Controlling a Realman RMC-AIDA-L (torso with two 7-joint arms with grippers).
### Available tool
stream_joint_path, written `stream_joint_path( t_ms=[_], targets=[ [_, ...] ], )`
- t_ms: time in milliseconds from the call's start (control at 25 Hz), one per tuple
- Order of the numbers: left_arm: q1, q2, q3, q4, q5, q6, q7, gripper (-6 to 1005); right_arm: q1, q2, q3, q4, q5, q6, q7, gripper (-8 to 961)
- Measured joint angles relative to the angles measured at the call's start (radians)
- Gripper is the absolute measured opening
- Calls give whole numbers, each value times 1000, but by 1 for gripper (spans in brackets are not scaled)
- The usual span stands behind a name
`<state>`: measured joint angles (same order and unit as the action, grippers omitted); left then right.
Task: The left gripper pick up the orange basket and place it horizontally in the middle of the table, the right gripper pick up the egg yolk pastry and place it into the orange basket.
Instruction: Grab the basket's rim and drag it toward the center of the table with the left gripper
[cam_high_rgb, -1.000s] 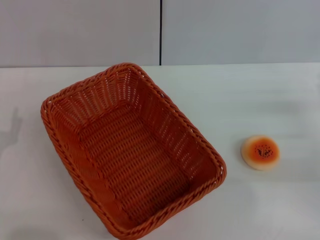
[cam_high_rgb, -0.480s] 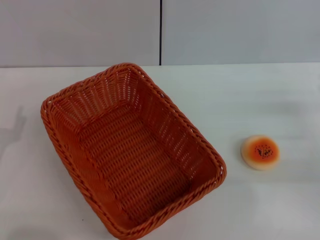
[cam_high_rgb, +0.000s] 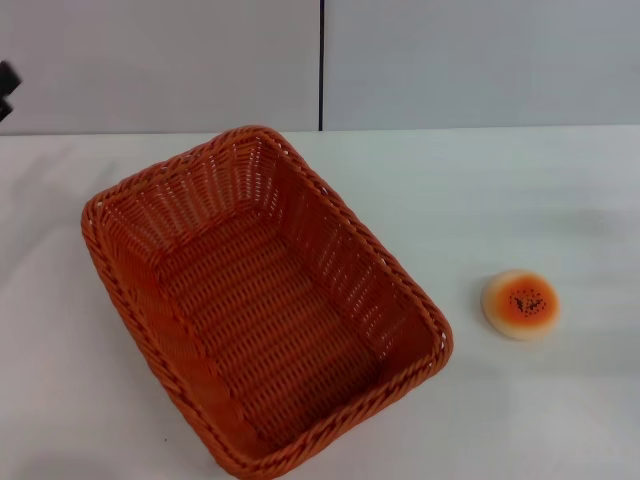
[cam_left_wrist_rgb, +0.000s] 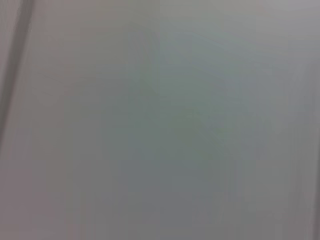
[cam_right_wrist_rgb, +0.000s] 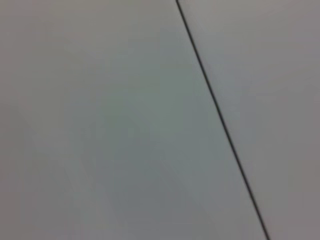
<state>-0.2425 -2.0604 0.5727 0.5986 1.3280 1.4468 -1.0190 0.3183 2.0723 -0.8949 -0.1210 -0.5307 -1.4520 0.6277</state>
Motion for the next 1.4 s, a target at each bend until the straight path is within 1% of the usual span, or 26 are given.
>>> stream_joint_path(
  t_ms=[80, 120, 160, 200, 280, 320, 360, 440, 520, 560, 600, 640, 680, 800, 840, 880, 920, 1000, 1120, 1160, 1200, 1320, 1360, 1400],
  targets=[
    [0, 1, 59, 161, 74, -35, -155, 718, -6, 0, 9, -5, 0, -1, 0, 473],
    [-7, 1, 85, 277, 150, -43, -261, 718, -6, 0, 12, -5, 0, -1, 0, 473],
    [-9, 2, 88, 300, 170, -43, -282, 718, -8, 0, 18, -5, 0, -1, 1, 473],
    [-15, 2, 94, 348, 203, -42, -328, 718, -8, 0, 18, -5, 0, -1, 1, 473],
    [-30, 2, 108, 487, 309, -32, -450, 718, -10, 0, 22, -6, 0, -2, 1, 473],
    [-30, 2, 108, 487, 309, -32, -450, 718, -12, 0, 23, -7, 0, -2, 1, 473],
    [-41, 2, 119, 574, 381, -22, -521, 718, -13, 0, 23, -10, 0, -2, 1, 473],
    [-61, 2, 160, 710, 505, -7, -631, 718, -15, 0, 24, -15, 0, -2, 1, 473],
    [-63, 2, 169, 729, 522, -7, -645, 718, -15, 0, 25, -16, 0, -2, 1, 473],
    [-77, 2, 216, 810, 622, -3, -713, 718, -15, 0, 25, -18, 0, -2, 1, 473],
    [-86, 2, 248, 845, 681, -2, -745, 719, -15, 0, 25, -19, 0, -2, 1, 473],
    [-86, 2, 248, 845, 681, -2, -745, 719, -15, 0, 26, -22, 0, -2, 1, 473],
    [-99, 2, 285, 884, 752, 1, -788, 719, -15, 0, 26, -24, 0, -1, 1, 473],
    [-99, 2, 285, 884, 752, 1, -788, 719, -15, -1, 26, -29, 0, 4, 1, 473],
    [-154, 1, 364, 941, 938, 32, -882, 719, -15, -1, 26, -30, 0, 5, 1, 473],
    [-154, 1, 364, 941, 938, 32, -882, 719, -14, -1, 26, -30, 0, 5, 1, 473],
    [-209, -2, 402, 956, 1080, 85, -935, 719, -14, -1, 26, -30, 0, 6, 1, 473],
    [-264, -8, 458, 961, 1213, 119, -980, 719, -13, -1, 28, -30, 0, 7, 1, 473],
    [-287, -9, 527, 957, 1278, 117, -1026, 719, -13, -1, 36, -28, 0, 7, 1, 473],
    [-287, -9, 527, 957, 1278, 117, -1026, 719, -13, 0, 36, -27, 0, 7, 1, 473],
    [-300, -10, 571, 953, 1315, 118, -1058, 719, -13, 0, 36, -26, 0, 8, 1, 473],
    [-308, -12, 648, 951, 1350, 121, -1099, 720, -14, 0, 36, -23, 0, 10, 1, 473],
    [-308, -12, 648, 951, 1350, 121, -1099, 720, -14, 0, 36, -22, 0, 11, 1, 473],
    [-312, -12, 699, 949, 1369, 122, -1128, 720, -14, 0, 37, -21, 0, 11, 1, 473]
  ],
)
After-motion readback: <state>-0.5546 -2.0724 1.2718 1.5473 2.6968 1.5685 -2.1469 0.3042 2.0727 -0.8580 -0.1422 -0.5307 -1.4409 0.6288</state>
